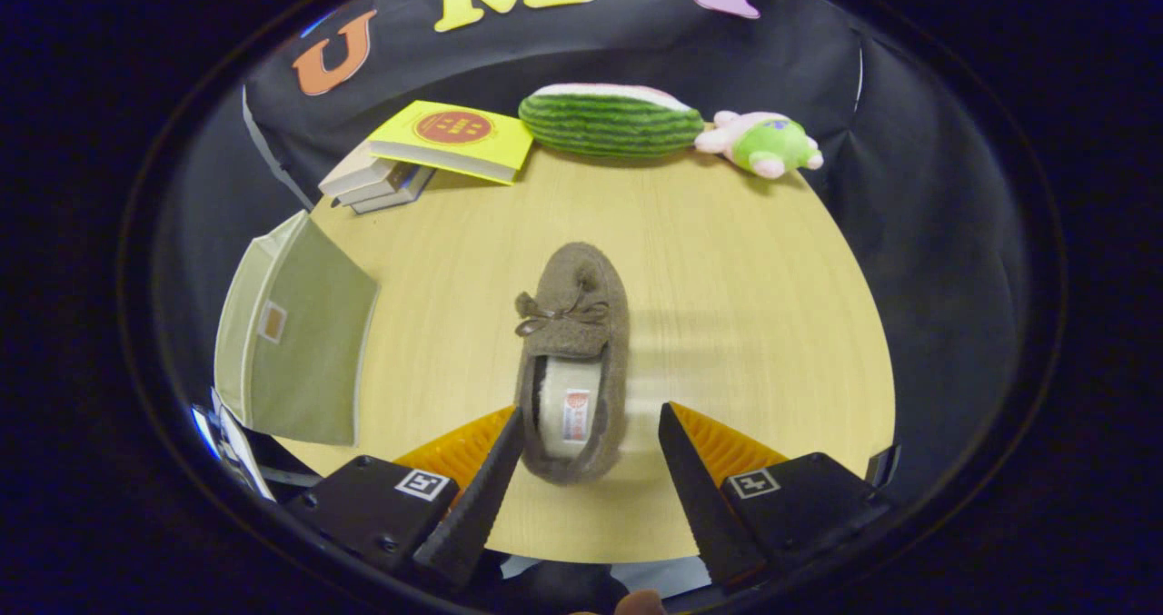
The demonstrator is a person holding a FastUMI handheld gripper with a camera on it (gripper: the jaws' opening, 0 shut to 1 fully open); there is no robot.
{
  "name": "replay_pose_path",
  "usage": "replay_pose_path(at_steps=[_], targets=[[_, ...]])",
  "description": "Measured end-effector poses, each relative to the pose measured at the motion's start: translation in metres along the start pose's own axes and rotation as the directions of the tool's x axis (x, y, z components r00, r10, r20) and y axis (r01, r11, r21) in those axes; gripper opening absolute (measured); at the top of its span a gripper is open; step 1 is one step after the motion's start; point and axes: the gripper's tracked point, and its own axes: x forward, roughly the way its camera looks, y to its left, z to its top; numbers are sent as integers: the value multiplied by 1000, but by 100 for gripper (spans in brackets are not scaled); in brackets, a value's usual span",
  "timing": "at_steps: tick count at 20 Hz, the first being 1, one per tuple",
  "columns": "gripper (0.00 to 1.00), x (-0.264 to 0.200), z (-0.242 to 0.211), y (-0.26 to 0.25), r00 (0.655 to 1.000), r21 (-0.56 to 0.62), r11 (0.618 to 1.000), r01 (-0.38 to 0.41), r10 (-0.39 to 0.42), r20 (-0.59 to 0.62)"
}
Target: Open the storage box then place both shoes into the box .Put the left shoe in first, then the right shoe, with the right side of both shoes facing outward in a uniform manner.
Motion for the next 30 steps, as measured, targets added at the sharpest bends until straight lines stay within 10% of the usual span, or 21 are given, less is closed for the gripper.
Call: replay_pose_path(at_steps=[9,19,30], targets=[[84,55,-4,-3,984,42,995,-90,95,-149],[6,57,-11,-13,959,157,982,-101,139,-248],[6,-12,-11,62,943,332,922,-198,272,-194]])
